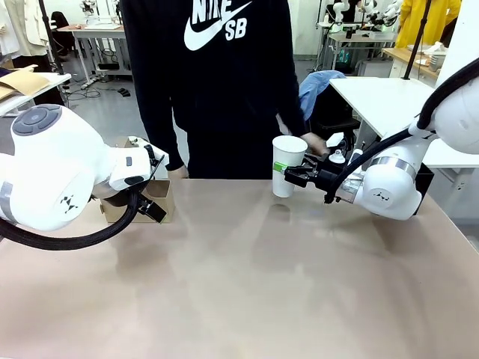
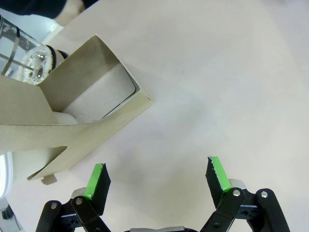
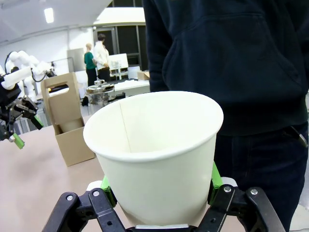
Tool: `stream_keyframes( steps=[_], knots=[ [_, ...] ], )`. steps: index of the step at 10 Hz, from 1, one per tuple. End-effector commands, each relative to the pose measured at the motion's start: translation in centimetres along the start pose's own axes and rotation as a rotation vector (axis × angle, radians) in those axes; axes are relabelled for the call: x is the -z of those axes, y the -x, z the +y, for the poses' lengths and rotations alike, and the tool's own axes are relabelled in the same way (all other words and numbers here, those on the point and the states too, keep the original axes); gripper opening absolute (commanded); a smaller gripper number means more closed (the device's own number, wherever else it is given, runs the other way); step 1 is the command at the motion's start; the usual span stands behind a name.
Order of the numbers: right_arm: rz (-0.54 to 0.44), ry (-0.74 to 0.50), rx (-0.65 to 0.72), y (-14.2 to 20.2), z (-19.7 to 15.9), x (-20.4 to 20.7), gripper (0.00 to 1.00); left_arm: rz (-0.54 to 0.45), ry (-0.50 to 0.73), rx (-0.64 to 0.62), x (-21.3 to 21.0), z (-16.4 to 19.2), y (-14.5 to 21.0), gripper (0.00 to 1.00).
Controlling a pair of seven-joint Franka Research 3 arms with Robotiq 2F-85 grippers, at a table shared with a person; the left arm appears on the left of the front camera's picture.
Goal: Pour a drink into a cup and package it in a carrier.
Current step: When a person places the Paper Cup Lid on the 600 ml Paper Cup , lift the 600 ml Paper Cup.
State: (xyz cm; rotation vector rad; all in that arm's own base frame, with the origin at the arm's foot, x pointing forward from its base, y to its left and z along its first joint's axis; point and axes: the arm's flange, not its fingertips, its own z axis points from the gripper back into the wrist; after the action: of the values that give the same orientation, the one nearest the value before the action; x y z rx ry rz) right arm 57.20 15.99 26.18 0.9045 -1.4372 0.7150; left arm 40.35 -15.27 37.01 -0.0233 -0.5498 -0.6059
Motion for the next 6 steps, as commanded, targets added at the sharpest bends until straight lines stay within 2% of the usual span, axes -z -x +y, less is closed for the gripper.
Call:
stream_keyframes(
  steps=[1,6],
  knots=[
    [-0.009,0.006,0.002,-0.28,0.09,0.2,0.81,-0.001,0.002,-0.002,-0.03,0.04,0.02,1.0],
    [-0.009,0.006,0.002,-0.28,0.09,0.2,0.81,-0.001,0.002,-0.002,-0.03,0.04,0.02,1.0]
  ],
)
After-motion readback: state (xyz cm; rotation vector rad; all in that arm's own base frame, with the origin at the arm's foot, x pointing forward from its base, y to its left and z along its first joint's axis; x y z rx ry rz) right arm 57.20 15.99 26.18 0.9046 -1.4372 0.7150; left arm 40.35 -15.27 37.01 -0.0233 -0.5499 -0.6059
